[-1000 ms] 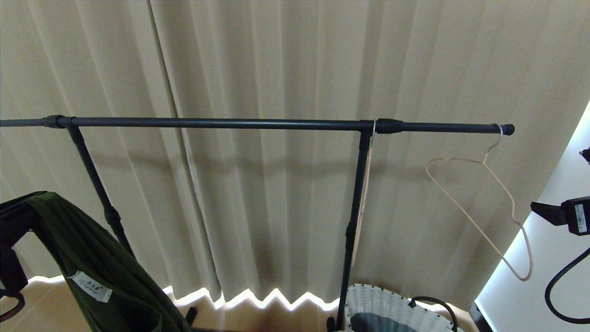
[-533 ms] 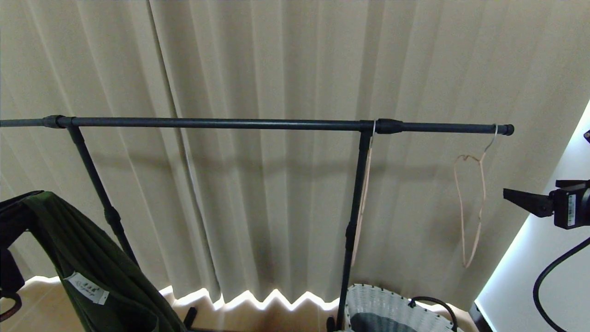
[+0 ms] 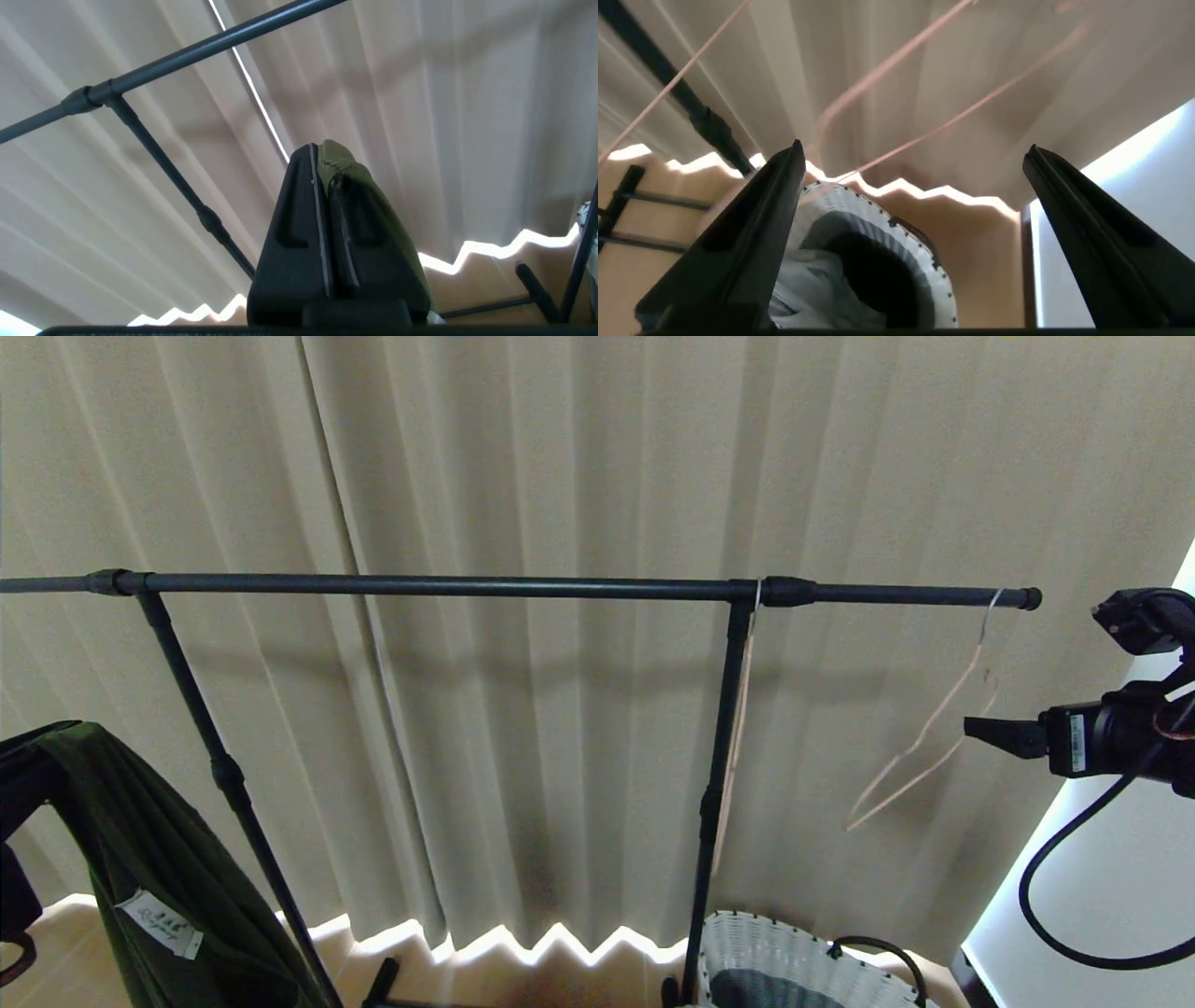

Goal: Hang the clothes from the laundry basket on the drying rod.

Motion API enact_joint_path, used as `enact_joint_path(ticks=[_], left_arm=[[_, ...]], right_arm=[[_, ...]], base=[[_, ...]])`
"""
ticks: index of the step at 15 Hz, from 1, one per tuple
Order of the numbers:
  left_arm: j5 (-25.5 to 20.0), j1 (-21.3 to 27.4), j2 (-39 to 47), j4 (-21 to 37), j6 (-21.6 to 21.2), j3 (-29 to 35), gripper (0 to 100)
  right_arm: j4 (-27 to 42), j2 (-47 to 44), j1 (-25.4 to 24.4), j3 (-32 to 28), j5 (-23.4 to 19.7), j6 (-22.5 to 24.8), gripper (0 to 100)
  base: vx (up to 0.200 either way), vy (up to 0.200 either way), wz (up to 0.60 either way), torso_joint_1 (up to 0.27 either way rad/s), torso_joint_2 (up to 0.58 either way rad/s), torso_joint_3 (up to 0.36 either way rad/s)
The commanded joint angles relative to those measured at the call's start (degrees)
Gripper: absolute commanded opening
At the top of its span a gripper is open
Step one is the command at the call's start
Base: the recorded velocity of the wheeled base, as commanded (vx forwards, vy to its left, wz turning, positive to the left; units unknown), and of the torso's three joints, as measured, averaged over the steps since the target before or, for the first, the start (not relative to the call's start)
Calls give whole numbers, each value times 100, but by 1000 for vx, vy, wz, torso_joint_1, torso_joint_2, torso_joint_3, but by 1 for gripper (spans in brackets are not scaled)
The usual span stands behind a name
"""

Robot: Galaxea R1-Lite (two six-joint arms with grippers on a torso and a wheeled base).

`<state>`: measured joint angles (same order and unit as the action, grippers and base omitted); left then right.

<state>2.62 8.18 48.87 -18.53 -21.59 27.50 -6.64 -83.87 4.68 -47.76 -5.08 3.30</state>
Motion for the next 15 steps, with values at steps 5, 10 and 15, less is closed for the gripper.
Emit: enact_joint_path(ticks=[5, 10, 15], left_arm=[[2, -1, 0, -2, -12, 1, 0], [2, -1, -9, -2, -12, -8, 0], [2, -1, 0, 7, -12, -8, 0]], right_arm=[[-4, -613, -301, -655, 166, -585, 100], [67, -859, -433, -734, 834, -594, 100], [76, -780, -398, -277, 1053, -647, 100]], base=[[0, 0, 0, 0, 0, 0], [0, 0, 0, 0, 0, 0], [0, 0, 0, 0, 0, 0]])
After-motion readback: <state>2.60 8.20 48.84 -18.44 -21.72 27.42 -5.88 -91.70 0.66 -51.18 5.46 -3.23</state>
